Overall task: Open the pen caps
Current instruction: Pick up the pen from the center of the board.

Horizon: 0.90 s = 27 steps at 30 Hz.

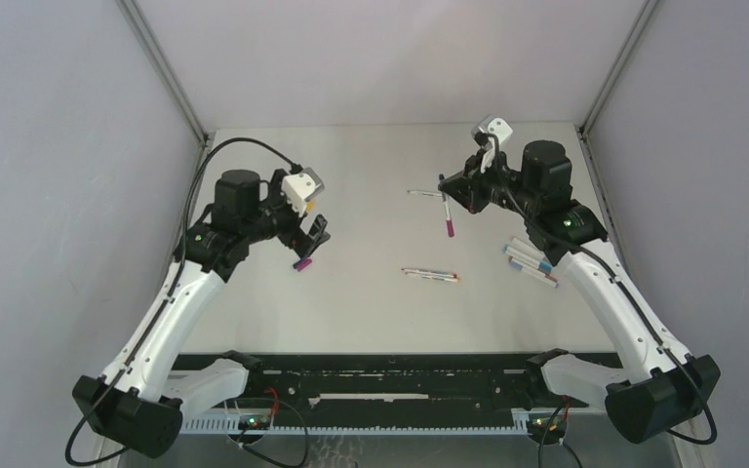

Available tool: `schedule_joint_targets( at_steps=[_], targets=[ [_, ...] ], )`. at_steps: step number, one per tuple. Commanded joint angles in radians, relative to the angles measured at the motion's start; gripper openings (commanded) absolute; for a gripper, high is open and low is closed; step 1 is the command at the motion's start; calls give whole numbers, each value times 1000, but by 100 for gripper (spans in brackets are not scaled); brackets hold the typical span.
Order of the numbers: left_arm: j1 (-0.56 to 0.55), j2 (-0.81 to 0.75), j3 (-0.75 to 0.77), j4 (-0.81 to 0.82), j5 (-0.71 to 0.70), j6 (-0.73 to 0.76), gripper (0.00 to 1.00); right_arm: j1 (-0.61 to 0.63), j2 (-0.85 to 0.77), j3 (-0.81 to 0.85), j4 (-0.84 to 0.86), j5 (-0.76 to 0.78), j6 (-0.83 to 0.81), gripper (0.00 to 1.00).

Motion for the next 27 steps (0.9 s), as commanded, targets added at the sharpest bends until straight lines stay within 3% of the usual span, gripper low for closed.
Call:
schedule_joint_targets(
  at_steps=[1, 10, 17, 23, 27],
  targets=[
    [-84, 58, 112, 43, -6, -41, 100, 6, 35, 45, 189, -62, 245, 0],
    [-205, 143, 182, 207, -1, -229, 100, -52, 111, 54, 359, -177, 605, 0],
    [-233, 259, 258, 264, 116, -396, 100, -146, 104, -135, 660, -236, 975, 0],
    [-293, 339, 306, 265, 113, -442, 100, -162, 93, -222, 735, -199, 1094, 0],
    [-337, 364, 322, 257, 24, -452, 100, -182, 82, -264, 751, -172, 1173, 0]
  ],
)
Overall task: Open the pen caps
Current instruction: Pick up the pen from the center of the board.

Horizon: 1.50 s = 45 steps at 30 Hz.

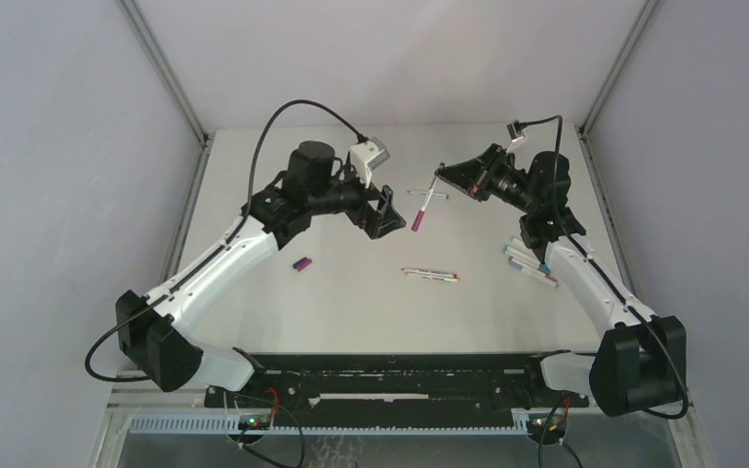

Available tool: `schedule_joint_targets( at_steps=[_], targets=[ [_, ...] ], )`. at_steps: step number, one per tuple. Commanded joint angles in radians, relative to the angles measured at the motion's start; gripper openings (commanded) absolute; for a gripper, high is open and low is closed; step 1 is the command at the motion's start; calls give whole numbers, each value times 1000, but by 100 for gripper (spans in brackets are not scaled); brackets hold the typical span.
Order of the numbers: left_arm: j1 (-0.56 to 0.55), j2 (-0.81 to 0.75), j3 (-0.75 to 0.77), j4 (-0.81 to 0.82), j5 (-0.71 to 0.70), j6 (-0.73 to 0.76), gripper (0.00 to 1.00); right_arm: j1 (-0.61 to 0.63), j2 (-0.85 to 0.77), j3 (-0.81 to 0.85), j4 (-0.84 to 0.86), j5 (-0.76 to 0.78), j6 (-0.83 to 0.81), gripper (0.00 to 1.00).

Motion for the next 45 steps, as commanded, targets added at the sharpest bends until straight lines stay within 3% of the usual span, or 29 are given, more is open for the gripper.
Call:
schedule_joint_targets(
  at_steps=[1, 14, 23, 28, 31, 35, 41, 45],
  targets=[
    [-46, 13, 83, 19, -93, -38, 99, -18, -42, -24, 107, 39, 141, 0],
    [-204, 84, 175, -71, -422, 80, 93, -68, -43, -43, -82, 175, 161, 0],
    [-325, 169, 236, -92, -714, 167, 87, -74, -43, -40, -131, 174, 202, 0],
    [-354, 208, 274, -103, -762, 179, 85, -64, -34, -40, -135, 164, 221, 0],
    [-363, 230, 297, -114, -774, 183, 80, -51, -31, -40, -139, 160, 225, 0],
    [-374, 251, 315, -123, -775, 190, 60, -43, -25, -40, -142, 155, 226, 0],
    [-379, 260, 316, -124, -773, 196, 48, -38, -24, -40, -136, 148, 229, 0],
    [-380, 267, 323, -132, -765, 195, 34, -33, -20, -40, -133, 146, 230, 0]
  ],
)
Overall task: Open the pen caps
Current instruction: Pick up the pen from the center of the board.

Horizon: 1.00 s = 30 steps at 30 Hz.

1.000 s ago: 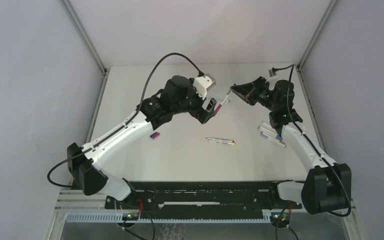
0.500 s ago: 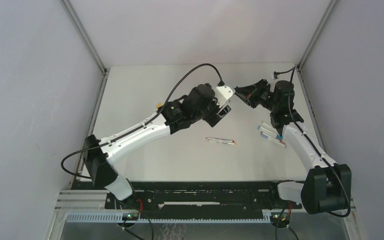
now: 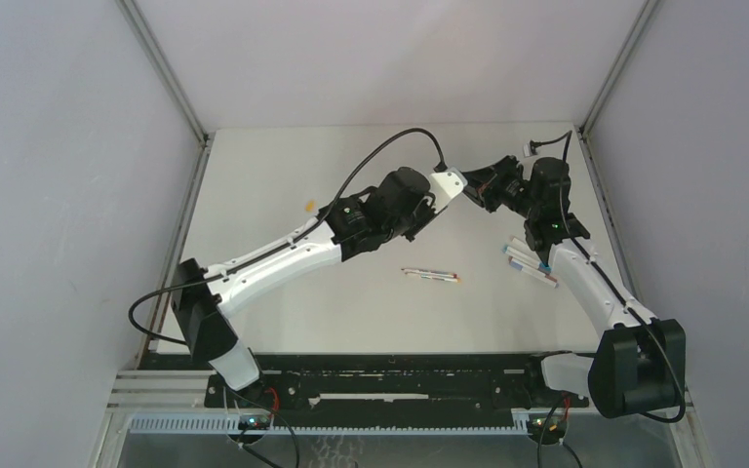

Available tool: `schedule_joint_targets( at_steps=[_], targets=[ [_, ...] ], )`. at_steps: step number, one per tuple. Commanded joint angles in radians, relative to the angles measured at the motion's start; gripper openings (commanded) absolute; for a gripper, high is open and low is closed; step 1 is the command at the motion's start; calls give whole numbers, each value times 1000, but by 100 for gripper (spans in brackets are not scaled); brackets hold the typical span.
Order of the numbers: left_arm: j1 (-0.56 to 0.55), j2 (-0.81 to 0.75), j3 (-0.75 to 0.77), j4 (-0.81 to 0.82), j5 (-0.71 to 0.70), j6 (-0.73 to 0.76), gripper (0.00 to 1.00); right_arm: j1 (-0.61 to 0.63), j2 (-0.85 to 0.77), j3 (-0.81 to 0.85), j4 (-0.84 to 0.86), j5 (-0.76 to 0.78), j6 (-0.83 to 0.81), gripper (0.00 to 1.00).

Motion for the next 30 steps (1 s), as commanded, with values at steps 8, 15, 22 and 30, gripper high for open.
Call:
schedule_joint_targets(
  at_steps=[8, 15, 22, 30],
  targets=[
    [-3, 1, 63, 10, -15, 16, 0, 9, -9, 8, 37, -27, 3, 0],
    [-1, -31, 54, 8, -35, 53, 0, -25, -31, 8, 99, -54, -83, 50],
    [82, -128, -3, -1, 84, 79, 0, -117, -57, 38, 151, -88, -324, 74],
    [238, -183, 7, -219, 456, 164, 0, -47, -59, 168, 84, -275, -1016, 77]
  ],
)
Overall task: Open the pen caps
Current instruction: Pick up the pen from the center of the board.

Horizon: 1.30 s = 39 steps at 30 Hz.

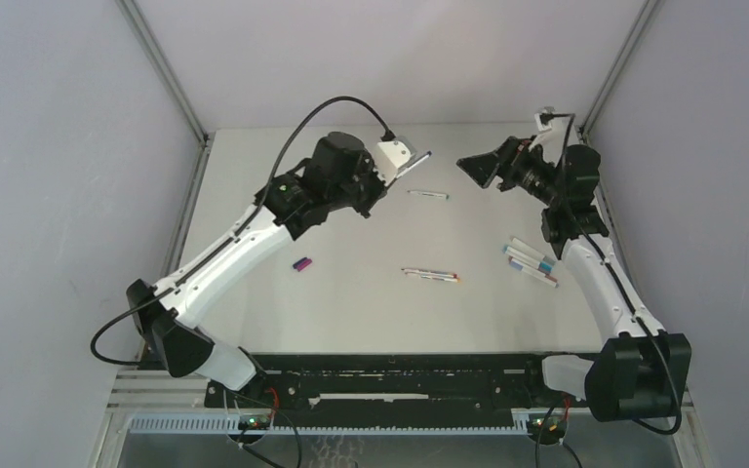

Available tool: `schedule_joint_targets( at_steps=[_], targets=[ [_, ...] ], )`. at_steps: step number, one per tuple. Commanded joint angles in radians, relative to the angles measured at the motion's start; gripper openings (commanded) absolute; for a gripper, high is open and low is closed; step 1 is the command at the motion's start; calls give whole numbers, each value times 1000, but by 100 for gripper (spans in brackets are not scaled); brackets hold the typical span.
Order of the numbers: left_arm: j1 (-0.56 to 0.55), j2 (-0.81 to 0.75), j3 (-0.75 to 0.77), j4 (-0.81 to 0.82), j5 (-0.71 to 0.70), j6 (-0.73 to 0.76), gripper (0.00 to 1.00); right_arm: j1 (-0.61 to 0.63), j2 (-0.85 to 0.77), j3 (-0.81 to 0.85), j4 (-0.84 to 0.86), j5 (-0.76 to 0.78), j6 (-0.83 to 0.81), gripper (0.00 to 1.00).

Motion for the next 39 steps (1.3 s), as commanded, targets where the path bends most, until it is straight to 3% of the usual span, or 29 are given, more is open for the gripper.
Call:
schedule_joint_targets(
  at_steps=[1, 5, 12, 21, 35, 39],
  targets=[
    [53, -40, 15, -192, 243, 103, 0, 109, -41, 136, -100, -127, -633, 77],
    [84, -45, 5, -315, 312, 158, 0, 276, -93, 143, -346, -19, -1168, 78],
    [131, -72, -39, -377, 390, 180, 0, 406, -100, 132, -599, -49, -1536, 77],
    [144, -14, -16, -469, 549, 222, 0, 479, -98, 66, -611, -101, -1660, 70],
    [144, 49, 22, -505, 596, 225, 0, 637, -7, 34, -576, 73, -1697, 59],
    [144, 50, 22, -507, 601, 226, 0, 670, 20, 34, -534, 128, -1664, 48]
  ],
)
